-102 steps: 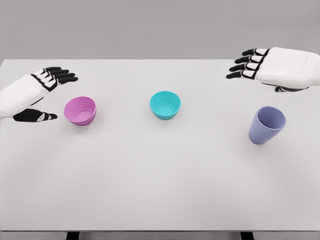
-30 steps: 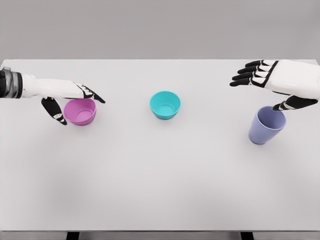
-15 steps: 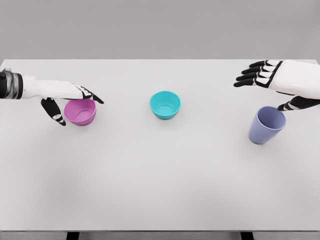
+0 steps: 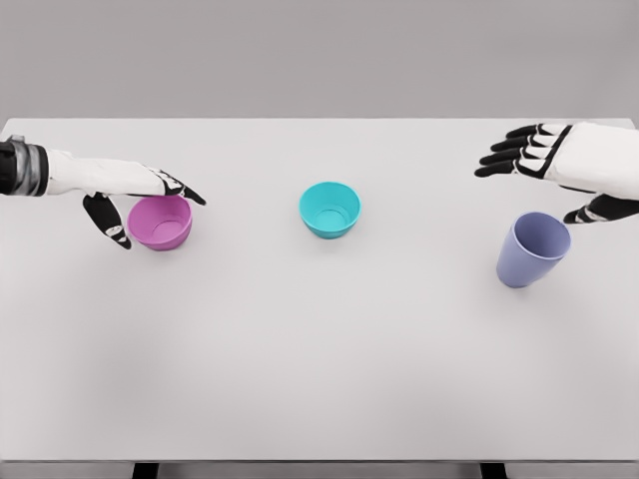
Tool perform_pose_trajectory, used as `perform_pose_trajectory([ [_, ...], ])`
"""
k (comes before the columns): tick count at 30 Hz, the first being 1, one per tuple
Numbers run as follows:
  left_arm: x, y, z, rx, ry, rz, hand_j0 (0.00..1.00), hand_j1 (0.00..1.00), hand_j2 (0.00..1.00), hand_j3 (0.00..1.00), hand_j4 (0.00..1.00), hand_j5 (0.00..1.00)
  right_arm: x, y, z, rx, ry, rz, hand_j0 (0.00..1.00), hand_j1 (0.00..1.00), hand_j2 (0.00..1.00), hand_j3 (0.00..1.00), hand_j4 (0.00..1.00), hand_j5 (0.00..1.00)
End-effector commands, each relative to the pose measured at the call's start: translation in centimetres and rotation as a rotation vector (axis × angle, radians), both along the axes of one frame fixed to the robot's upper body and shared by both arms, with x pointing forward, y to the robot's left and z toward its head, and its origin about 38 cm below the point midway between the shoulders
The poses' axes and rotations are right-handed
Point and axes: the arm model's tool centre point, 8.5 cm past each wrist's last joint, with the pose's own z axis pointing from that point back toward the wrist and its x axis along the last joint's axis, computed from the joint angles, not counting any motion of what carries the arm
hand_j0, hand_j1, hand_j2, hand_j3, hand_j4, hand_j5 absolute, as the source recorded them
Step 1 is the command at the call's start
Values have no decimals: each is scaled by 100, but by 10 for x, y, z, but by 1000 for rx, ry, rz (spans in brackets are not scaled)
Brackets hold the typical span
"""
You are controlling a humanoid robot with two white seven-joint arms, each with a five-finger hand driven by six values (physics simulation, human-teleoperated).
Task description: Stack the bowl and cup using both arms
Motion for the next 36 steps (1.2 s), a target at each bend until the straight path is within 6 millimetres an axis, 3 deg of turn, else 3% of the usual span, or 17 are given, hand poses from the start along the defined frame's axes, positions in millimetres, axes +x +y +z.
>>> perform_pose_trajectory([
  [1,1,2,-1,-1,2,12,100,100,100,100,100,100,0,-1,1,1,3,-4,100,100,100,100,100,100],
  [8,4,5,-2,5,2,24,100,100,100,100,100,100,-3,-9,6,-30,0,-21,100,100,100,100,100,100],
  [36,12,-4,-10,13,8,24,100,100,100,100,100,100,-2,-5,-1,-9,14,-11,100,100,100,100,100,100],
])
